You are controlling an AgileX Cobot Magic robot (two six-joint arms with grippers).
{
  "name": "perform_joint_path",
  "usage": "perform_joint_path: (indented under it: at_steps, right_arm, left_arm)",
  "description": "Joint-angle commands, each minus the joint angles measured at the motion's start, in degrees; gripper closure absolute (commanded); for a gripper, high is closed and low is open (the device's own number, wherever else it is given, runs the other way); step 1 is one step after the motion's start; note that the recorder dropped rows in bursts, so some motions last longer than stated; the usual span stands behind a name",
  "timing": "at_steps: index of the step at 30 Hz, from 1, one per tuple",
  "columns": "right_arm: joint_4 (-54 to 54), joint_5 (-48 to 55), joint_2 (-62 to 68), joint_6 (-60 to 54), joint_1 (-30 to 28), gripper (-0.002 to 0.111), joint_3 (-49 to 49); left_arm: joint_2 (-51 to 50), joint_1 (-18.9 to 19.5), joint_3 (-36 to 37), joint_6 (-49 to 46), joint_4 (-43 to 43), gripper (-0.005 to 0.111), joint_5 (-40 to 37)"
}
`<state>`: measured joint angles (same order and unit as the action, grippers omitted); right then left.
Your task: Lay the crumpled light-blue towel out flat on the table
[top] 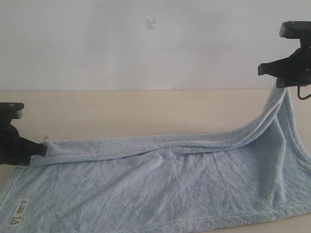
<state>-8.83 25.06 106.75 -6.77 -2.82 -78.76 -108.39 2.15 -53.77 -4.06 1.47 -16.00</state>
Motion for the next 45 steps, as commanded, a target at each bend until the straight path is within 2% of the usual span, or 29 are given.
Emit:
perform_joint_path:
  at_steps: [1, 9, 22, 36, 43, 45]
  right_arm:
    - [0.06, -0.02, -0.76, -0.38, 0.07, 0.108, 0.04]
    - [0.06, 1.42, -1.71, -0.38, 0.07, 0.108, 0.14]
    - [0.35, 6.16, -16.44, 0.42, 0.07, 0.108, 1.79]
    - [1.59, 1.93, -48.32, 2.13, 0.07, 0.108, 22.30]
    - [2.59, 9.63, -65.21, 2.70, 0.07, 0.108, 22.88]
    - [7.47, 13.18, -70.11, 8.77, 0.07, 0.108, 22.88]
  left_arm:
    - [3.02, 0.09, -0.23, -0.04, 0.00, 0.090, -0.30]
    - [14.21, 0.09, -0.23, -0.04, 0.12, 0.098, -2.24]
    - [34.33, 0.09, 0.44, -0.04, 1.34, 0.099, -9.23]
    - [61.03, 0.09, 0.44, -0.04, 1.04, 0.099, -21.53]
    - [75.02, -0.02, 4.01, 0.43, 1.04, 0.099, -29.18]
    - [79.66, -0.93, 4.74, 0.77, 1.04, 0.099, -31.02]
